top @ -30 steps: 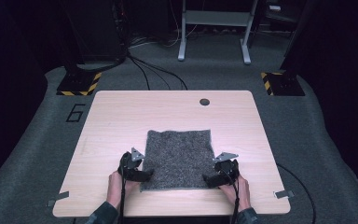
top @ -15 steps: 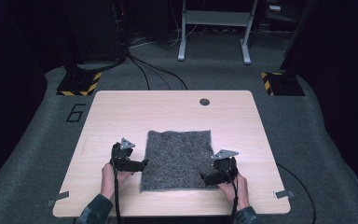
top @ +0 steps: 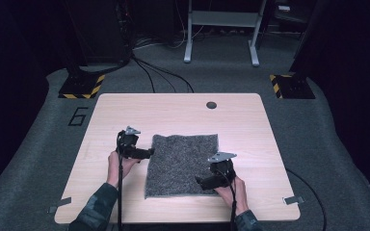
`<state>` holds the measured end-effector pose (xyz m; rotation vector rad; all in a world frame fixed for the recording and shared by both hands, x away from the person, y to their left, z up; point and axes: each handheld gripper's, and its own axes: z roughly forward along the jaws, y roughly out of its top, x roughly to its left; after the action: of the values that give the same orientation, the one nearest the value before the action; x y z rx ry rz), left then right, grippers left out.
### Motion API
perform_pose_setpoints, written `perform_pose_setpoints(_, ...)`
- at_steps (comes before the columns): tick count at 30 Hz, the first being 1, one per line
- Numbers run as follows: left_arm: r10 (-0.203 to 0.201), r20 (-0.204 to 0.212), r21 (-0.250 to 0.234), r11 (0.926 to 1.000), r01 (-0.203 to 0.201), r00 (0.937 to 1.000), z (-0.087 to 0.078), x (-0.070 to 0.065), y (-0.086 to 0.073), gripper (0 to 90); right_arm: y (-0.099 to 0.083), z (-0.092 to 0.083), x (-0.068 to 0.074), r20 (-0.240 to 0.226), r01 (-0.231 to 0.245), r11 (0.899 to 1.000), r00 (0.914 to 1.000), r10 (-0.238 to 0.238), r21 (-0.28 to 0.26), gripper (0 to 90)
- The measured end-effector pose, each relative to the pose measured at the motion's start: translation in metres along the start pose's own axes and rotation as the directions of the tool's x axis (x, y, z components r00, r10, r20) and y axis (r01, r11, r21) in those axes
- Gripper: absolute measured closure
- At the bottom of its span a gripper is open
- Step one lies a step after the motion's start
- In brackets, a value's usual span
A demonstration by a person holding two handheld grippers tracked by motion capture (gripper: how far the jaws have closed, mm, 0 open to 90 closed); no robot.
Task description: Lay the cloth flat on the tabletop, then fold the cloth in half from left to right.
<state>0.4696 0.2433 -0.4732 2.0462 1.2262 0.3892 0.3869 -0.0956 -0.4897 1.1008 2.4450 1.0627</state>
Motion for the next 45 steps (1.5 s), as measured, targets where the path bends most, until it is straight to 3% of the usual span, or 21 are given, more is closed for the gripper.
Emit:
perform_pose_setpoints(8, 0.022, -0.018, 0.033, 0.9992, -0.022, 0.9996, 0.019, 0.004, 0.023, 9.7, 0.015, 0.010, 0.026, -0.062, 0.029, 0.999, 0.9976, -0.030, -0.023, 2.7)
perform_pose_setpoints(10, 0.018, 0.004, 0.039, 0.9991, -0.018, 0.9998, 0.024, 0.005, 0.025, 9.6, 0.017, 0.013, 0.032, -0.070, 0.037, 0.999, 0.9968, -0.038, -0.021, 2.7)
perform_pose_setpoints(16, 0.014, 0.008, 0.048, 0.9987, -0.014, 0.9999, 0.040, 0.011, 0.031, 10.3, 0.024, 0.024, 0.052, -0.101, 0.085, 0.996, 0.9912, -0.085, -0.005, 2.8)
perform_pose_setpoints(23, -0.028, 0.041, 0.072, 0.9971, 0.025, 0.9988, 0.056, 0.022, 0.034, 12.2, 0.030, 0.041, 0.075, -0.142, 0.134, 0.991, 0.9811, -0.131, 0.011, 3.1)
perform_pose_setpoints(27, -0.031, 0.033, 0.083, 0.9961, 0.028, 0.9990, 0.064, 0.024, 0.035, 14.5, 0.033, 0.051, 0.093, -0.161, 0.147, 0.989, 0.9768, -0.141, 0.025, 3.8)
perform_pose_setpoints(32, -0.041, 0.034, 0.078, 0.9962, 0.038, 0.9986, 0.072, 0.026, 0.036, 15.6, 0.037, 0.065, 0.117, -0.192, 0.196, 0.980, 0.9633, -0.188, 0.024, 6.7)
perform_pose_setpoints(34, -0.036, 0.032, 0.090, 0.9954, 0.033, 0.9989, 0.073, 0.028, 0.037, 17.0, 0.038, 0.069, 0.128, -0.188, 0.199, 0.980, 0.9632, -0.193, 0.016, 10.9)
perform_pose_setpoints(35, -0.046, 0.037, 0.087, 0.9953, 0.042, 0.9983, 0.074, 0.028, 0.037, 17.4, 0.039, 0.071, 0.132, -0.198, 0.222, 0.975, 0.9568, -0.212, 0.026, 12.3)
perform_pose_setpoints(36, -0.052, 0.043, 0.090, 0.9948, 0.048, 0.9977, 0.074, 0.028, 0.037, 18.4, 0.039, 0.072, 0.137, -0.184, 0.218, 0.976, 0.9598, -0.212, 0.017, 15.1)
perform_pose_setpoints(37, -0.052, 0.041, 0.090, 0.9948, 0.048, 0.9978, 0.075, 0.029, 0.037, 19.5, 0.039, 0.074, 0.140, -0.190, 0.231, 0.973, 0.9556, -0.225, 0.009, 15.8)
perform_pose_setpoints(39, -0.070, 0.051, 0.085, 0.9943, 0.065, 0.9963, 0.076, 0.029, 0.037, 20.8, 0.040, 0.077, 0.149, -0.182, 0.241, 0.970, 0.9552, -0.233, 0.018, 22.1)
perform_pose_setpoints(40, -0.052, 0.048, 0.091, 0.9947, 0.048, 0.9974, 0.077, 0.030, 0.038, 22.8, 0.040, 0.080, 0.153, -0.178, 0.251, 0.968, 0.9529, -0.246, 0.011, 24.7)
perform_pose_setpoints(42, -0.069, 0.052, 0.090, 0.9938, 0.065, 0.9963, 0.078, 0.030, 0.037, 25.8, 0.040, 0.083, 0.160, -0.173, 0.258, 0.966, 0.9527, -0.250, 0.028, 30.9)
perform_pose_setpoints(45, -0.062, 0.048, 0.091, 0.9942, 0.057, 0.9969, 0.080, 0.032, 0.038, 30.5, 0.039, 0.087, 0.165, -0.163, 0.252, 0.967, 0.9557, -0.245, 0.023, 39.0)
